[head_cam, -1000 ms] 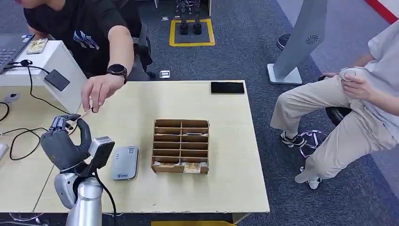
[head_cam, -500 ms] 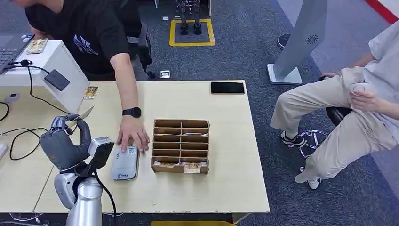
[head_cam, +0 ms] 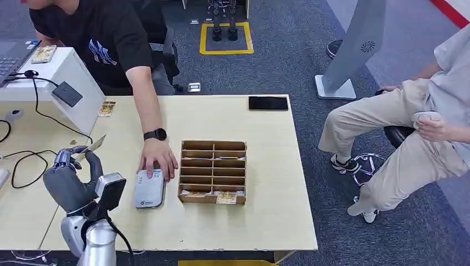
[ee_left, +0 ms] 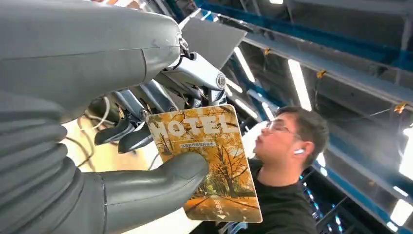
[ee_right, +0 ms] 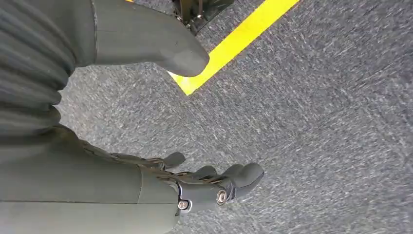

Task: Pass the card to the sensor for recognition and then transmit it.

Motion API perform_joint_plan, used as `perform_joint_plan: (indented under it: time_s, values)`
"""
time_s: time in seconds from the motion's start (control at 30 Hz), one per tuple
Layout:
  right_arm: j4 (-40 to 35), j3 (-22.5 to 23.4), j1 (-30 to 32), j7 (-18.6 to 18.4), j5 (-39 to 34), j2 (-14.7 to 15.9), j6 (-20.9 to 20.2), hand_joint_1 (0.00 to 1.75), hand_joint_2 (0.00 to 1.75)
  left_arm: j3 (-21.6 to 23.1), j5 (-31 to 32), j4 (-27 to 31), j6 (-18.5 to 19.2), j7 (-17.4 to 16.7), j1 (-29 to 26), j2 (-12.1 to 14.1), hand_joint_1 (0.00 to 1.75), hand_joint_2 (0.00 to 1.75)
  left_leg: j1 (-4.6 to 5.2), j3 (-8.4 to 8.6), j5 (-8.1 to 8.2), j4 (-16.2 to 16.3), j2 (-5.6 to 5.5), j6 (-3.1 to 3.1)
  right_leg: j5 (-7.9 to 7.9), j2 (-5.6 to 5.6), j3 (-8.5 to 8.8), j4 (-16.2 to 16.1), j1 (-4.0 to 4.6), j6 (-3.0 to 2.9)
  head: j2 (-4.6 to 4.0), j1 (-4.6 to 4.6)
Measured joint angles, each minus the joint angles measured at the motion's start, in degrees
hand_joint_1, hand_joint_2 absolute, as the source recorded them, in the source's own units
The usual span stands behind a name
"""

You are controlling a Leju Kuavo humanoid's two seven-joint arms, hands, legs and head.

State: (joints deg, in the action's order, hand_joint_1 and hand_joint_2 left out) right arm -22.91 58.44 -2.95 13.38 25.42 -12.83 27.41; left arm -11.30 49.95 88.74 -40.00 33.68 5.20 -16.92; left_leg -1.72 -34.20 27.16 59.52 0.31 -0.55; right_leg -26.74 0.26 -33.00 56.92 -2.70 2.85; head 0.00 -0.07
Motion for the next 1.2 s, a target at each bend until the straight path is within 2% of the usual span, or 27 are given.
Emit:
perform_joint_plan:
  time_s: [0.27,0.6,0.7,0.87,0.93,1.03,1.07,1.2]
  values:
    - [-0.3,0.9,0.0,-0.1,0.3,0.0,0.0,0.00,1.75,0.0,-0.4,0.1,0.0,-0.1,-2.6,0.2,1.75,1.75,0.00,0.01,0.00,0.0,0.00,0.00,0.00,0.00,0.01,0.0,0.00,0.00,0.00,-0.02]
    - [-2.1,2.7,0.4,-1.1,2.6,-0.9,-0.6,0.00,1.75,0.7,6.9,0.8,0.0,-2.3,-8.0,-0.1,1.75,1.75,0.00,0.02,0.01,0.0,0.01,0.00,-0.02,0.00,-0.01,0.0,0.00,-0.01,0.00,0.00]
    - [-2.4,3.0,0.4,-1.2,3.0,-1.1,-0.7,0.00,1.75,0.8,12.3,1.0,0.0,-3.3,-8.9,-0.2,1.75,1.75,0.00,0.02,0.01,0.0,0.01,0.00,-0.02,0.00,-0.01,0.0,0.00,0.00,0.00,0.00]
    - [-2.6,3.7,0.5,-1.2,4.7,-1.1,-1.8,0.00,1.75,1.6,30.5,1.5,0.0,-5.6,-10.3,-0.3,1.75,1.75,0.00,0.02,0.01,0.0,0.01,0.00,-0.01,0.00,0.00,0.0,-0.01,0.00,0.00,-0.02]
    - [-2.6,3.7,0.6,-1.2,4.8,-1.1,-2.1,0.00,1.75,2.5,33.5,1.4,0.0,-6.8,-10.9,-0.3,1.75,1.75,0.00,0.02,0.01,0.0,0.01,0.00,-0.01,0.00,0.00,0.0,0.00,0.00,0.00,0.00]
    - [-2.6,3.8,0.6,-1.2,4.8,-1.1,-2.2,0.00,1.75,3.3,34.7,1.4,0.0,-7.8,-11.4,-0.3,1.75,1.75,0.00,0.03,0.01,0.0,0.01,0.00,-0.01,0.00,0.00,0.0,0.00,0.00,0.00,0.02]
    - [-2.6,3.8,0.6,-1.2,4.8,-1.1,-2.3,0.00,1.75,3.6,35.6,1.3,0.0,-8.8,-11.5,-0.3,1.75,1.75,0.00,0.03,0.01,0.0,0.01,0.00,-0.01,0.00,0.00,0.0,0.00,0.00,0.00,0.00]
    - [-2.6,3.8,0.6,-1.1,5.8,-1.1,-2.3,0.00,1.75,7.4,39.0,0.5,0.0,-17.8,-12.3,0.3,1.75,1.75,0.00,0.02,0.01,0.0,0.01,0.00,-0.01,0.00,-0.01,0.0,0.00,0.00,0.00,0.00]
